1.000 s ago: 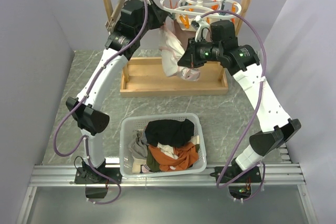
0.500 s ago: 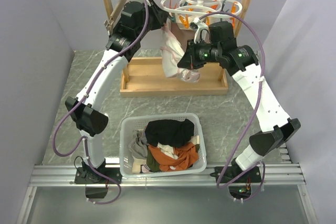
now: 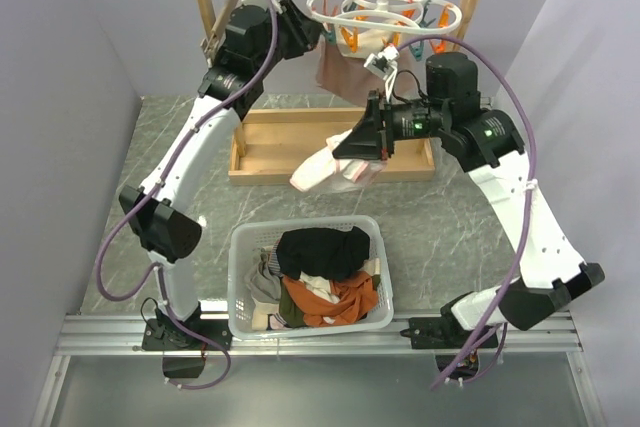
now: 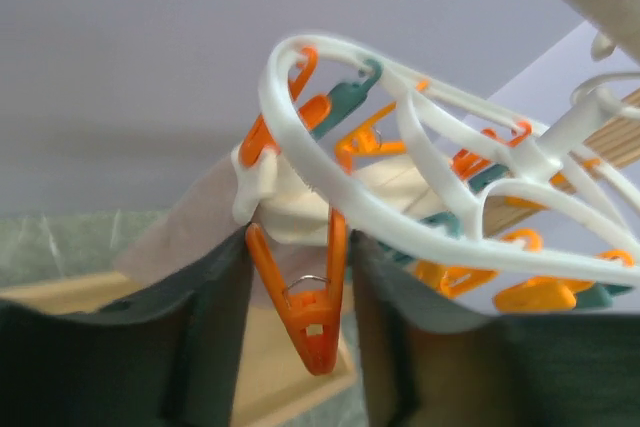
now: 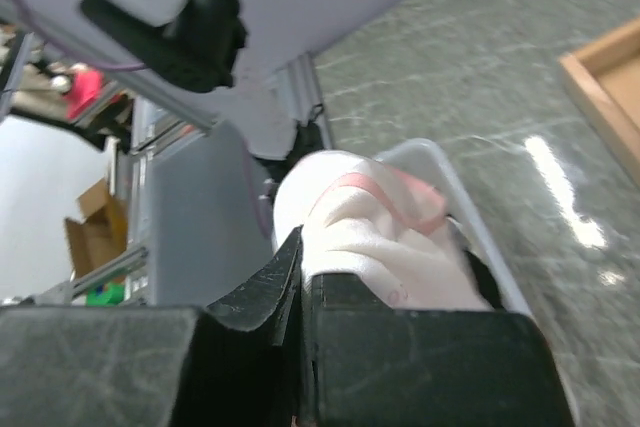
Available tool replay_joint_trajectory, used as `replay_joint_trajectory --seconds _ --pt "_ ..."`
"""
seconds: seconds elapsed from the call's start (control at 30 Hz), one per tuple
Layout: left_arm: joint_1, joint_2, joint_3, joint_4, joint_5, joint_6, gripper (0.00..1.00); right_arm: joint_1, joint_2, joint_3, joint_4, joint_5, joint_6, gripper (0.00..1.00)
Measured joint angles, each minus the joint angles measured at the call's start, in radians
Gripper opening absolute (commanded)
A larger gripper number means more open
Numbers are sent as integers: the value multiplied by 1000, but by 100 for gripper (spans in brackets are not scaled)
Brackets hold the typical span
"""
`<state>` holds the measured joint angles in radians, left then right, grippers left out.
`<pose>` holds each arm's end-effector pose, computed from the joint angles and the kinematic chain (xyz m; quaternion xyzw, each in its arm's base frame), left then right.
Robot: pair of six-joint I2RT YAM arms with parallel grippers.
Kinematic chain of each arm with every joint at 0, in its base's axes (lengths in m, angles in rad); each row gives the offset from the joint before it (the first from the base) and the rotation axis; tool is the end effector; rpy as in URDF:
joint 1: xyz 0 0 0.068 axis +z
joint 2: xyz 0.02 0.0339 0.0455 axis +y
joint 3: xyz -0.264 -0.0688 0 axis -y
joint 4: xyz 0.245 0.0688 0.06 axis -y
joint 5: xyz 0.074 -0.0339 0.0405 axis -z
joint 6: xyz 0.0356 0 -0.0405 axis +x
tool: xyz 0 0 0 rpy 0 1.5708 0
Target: Remove the underwear clipped to the hanger
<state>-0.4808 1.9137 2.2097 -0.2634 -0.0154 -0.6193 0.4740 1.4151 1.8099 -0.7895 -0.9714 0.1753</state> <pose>0.3861 -0.2008 0.4946 -0.0536 0.6934 -0.3710 0.6153 0.2259 0.1489 0.4877 -0.3656 0.6891 0.5246 0.3411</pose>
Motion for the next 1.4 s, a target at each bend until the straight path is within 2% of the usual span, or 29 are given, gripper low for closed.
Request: replay_joint_trajectory --seconds 0.07,0.1,0.17,0.4,0.57,0.7,0.8,0.97,1.0,1.03,1.13,1.3,1.33,1.4 --pt "1 -30 -56 14 5 1 69 7 -20 -1 5 -41 10 0" --pt "2 -48 -85 14 10 -2 87 14 -31 -8 6 -53 10 0" --pt "5 -102 -172 27 17 0 98 47 -66 -63 18 -66 11 0" --pt "7 -307 -398 42 23 7 99 238 -127 -317 65 -68 74 0" --pt "7 -458 -517 60 56 15 100 331 -108 -361 66 -42 93 0" --pt "3 -635 -699 99 80 17 100 387 -69 -404 103 -3 94 0" --pt "-2 -768 -824 111 87 21 99 410 31 -467 118 12 82 0" --pt "-7 -890 -929 116 107 24 99 423 349 -558 130 103 37 2" --pt "-8 -908 -948 118 107 24 99 425 399 -567 125 140 37 7" --pt "-8 -922 -967 116 106 24 100 426 438 -568 121 173 41 21" --pt "-11 -941 -997 100 104 28 99 430 467 -544 130 252 66 38" --pt "-12 -945 -998 70 95 53 100 452 402 -541 160 368 103 52" --pt "-12 -946 -998 70 94 59 99 452 375 -544 161 391 102 67" --pt "-12 -951 -998 71 97 77 99 449 309 -547 160 434 99 68"
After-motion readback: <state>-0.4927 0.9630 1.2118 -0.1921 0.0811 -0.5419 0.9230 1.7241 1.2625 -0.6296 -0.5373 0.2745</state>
